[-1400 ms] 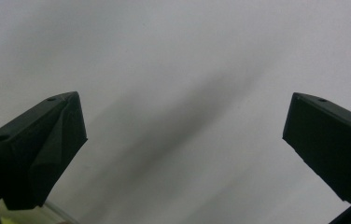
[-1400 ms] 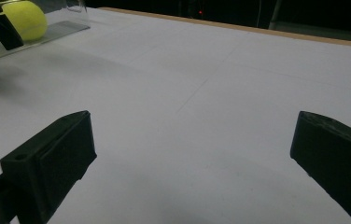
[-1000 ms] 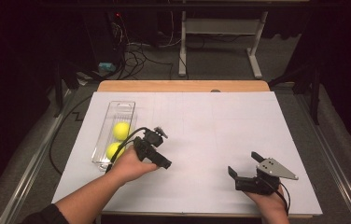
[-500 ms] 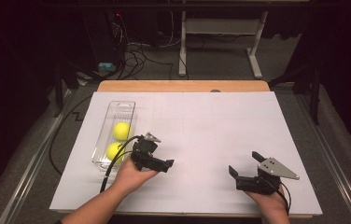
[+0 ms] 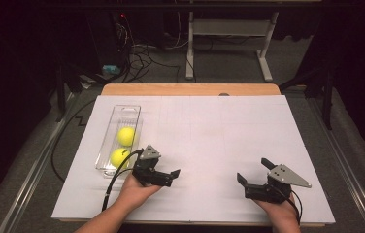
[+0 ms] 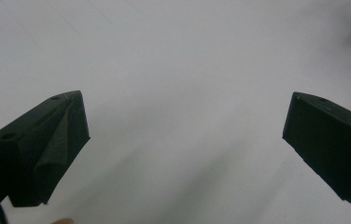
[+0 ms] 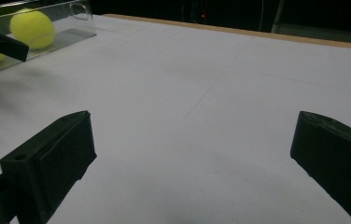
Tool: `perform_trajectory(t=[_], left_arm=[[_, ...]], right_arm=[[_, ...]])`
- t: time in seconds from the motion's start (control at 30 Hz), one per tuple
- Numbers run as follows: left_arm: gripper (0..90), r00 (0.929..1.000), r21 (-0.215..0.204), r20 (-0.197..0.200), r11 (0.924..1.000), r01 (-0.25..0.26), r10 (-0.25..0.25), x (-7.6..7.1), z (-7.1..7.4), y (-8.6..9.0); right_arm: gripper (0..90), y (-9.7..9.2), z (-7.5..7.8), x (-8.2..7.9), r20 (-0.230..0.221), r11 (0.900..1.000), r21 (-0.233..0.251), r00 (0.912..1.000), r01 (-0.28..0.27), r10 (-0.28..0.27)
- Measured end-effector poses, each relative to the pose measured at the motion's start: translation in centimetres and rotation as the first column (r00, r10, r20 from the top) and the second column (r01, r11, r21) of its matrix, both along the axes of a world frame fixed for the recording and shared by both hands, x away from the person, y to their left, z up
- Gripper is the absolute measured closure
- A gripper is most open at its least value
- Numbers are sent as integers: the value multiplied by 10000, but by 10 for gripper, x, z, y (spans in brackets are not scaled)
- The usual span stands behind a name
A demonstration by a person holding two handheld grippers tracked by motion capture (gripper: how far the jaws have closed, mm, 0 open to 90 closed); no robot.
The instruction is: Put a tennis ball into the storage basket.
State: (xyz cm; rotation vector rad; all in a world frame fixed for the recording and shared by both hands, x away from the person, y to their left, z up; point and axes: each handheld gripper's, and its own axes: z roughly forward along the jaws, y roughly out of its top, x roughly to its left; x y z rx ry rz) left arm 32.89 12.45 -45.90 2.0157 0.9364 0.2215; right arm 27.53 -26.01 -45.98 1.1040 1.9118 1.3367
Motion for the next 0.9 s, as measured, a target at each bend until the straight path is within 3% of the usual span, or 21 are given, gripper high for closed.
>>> perform_trajectory(t=[0.1, 0.23, 0.37, 0.43, 0.53, 0.57, 0.63, 0.73, 0.9], left_arm=[[15, 9993, -681, 363, 9977, 44, -19, -2, 6, 10], [16, 9962, -1248, 867, 9921, 87, 21, -5, 7, 16], [8, 9922, -1035, 1244, 9946, 58, 72, -12, 9, 13], [2, 9920, -1217, 1263, 9923, 237, -82, -14, 10, 14], [2, 9828, -1814, 1836, 9819, 552, -213, -20, 11, 16], [2, 9758, -1976, 2166, 9775, 733, -293, -22, 10, 16], [2, 9703, -2051, 2414, 9766, 647, -136, -24, 8, 14], [2, 9776, -1871, 2096, 9804, 613, -211, -21, 5, 12], [2, 9791, -1628, 2021, 9851, 550, -213, -21, 3, 10]], right_arm=[[0, 1, 1, 0, -17, 10000, -39, 10000, -22, 22], [0, 1, 2, -1, 10, 9999, -32, 9999, 140, -140], [0, 0, 4, -3, 40, 9997, 0, 9997, 255, -255], [0, 0, 5, -4, 95, 9997, -52, 9997, 235, -234], [0, 0, 7, -6, 209, 9999, -43, 9997, 149, -148], [0, 0, 7, -6, 250, 9999, -53, 9996, 118, -116], [0, -1, 8, -6, 306, 10000, -50, 9995, 52, -50], [0, -2, 9, -6, 359, 10000, 27, 9993, -40, 39], [0, -2, 10, -5, 398, 9999, 36, 9991, -150, 148]])
